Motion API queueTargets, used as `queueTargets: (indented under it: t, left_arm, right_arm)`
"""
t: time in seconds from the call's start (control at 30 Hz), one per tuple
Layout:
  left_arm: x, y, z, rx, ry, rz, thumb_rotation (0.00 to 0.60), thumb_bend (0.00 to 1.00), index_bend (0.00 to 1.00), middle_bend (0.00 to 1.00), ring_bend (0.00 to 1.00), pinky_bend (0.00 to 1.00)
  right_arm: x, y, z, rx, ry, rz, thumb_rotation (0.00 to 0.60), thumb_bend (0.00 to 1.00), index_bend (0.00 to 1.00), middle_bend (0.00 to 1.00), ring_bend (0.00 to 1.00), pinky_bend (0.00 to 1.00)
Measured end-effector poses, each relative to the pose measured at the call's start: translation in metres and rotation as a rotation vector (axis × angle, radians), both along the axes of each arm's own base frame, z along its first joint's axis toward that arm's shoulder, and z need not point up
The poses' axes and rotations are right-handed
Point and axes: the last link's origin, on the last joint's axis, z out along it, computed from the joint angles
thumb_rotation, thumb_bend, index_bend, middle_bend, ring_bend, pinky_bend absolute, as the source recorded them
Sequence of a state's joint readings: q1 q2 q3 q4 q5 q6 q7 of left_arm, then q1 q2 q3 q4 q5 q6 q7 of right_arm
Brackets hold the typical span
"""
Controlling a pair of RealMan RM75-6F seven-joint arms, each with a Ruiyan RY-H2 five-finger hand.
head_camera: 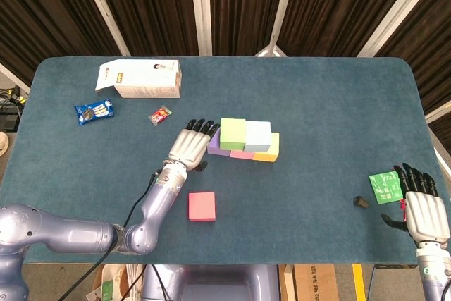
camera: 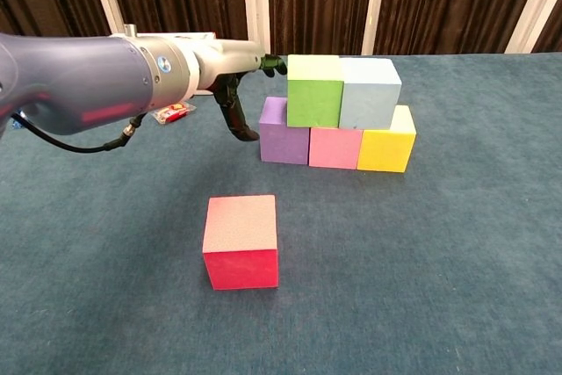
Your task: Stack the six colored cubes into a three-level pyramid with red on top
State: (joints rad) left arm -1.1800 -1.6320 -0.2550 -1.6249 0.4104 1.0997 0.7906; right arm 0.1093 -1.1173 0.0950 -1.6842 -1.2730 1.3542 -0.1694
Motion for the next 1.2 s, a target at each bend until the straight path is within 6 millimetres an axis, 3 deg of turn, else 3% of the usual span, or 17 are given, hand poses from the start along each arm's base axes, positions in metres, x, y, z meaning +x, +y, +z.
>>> queueTargets:
  t: [0.63, 0.93, 1.2]
  left_arm:
    - [-0.002, 0.002, 0.001, 0.034, 0.024, -0.02, 0.6, 0.36, 0.06, 0.03, 0.0, 0.0]
    - [-0.01, 0.006, 0.025, 0.107, 0.034, -0.023, 0.6, 0.36, 0.06, 0.03, 0.0, 0.0]
    - [-0.025, -0.007, 0.065, 0.141, -0.1, -0.021, 0.6, 0.36, 0.06, 0.03, 0.0, 0.0]
  right_arm:
    - [0.0, 0.0, 0.002, -0.004, -0.004, -0.001, 0.6, 0.17, 0.0, 0.0, 0.0, 0.0]
    - [0.0, 0.0, 0.0, 0.004, -0.003, 0.004, 0.6, 0.17, 0.0, 0.0, 0.0, 0.0]
    - [0.001, 0.001, -0.002, 0.027, -0.019, 0.006, 0.6, 0.17, 0.0, 0.0, 0.0, 0.0]
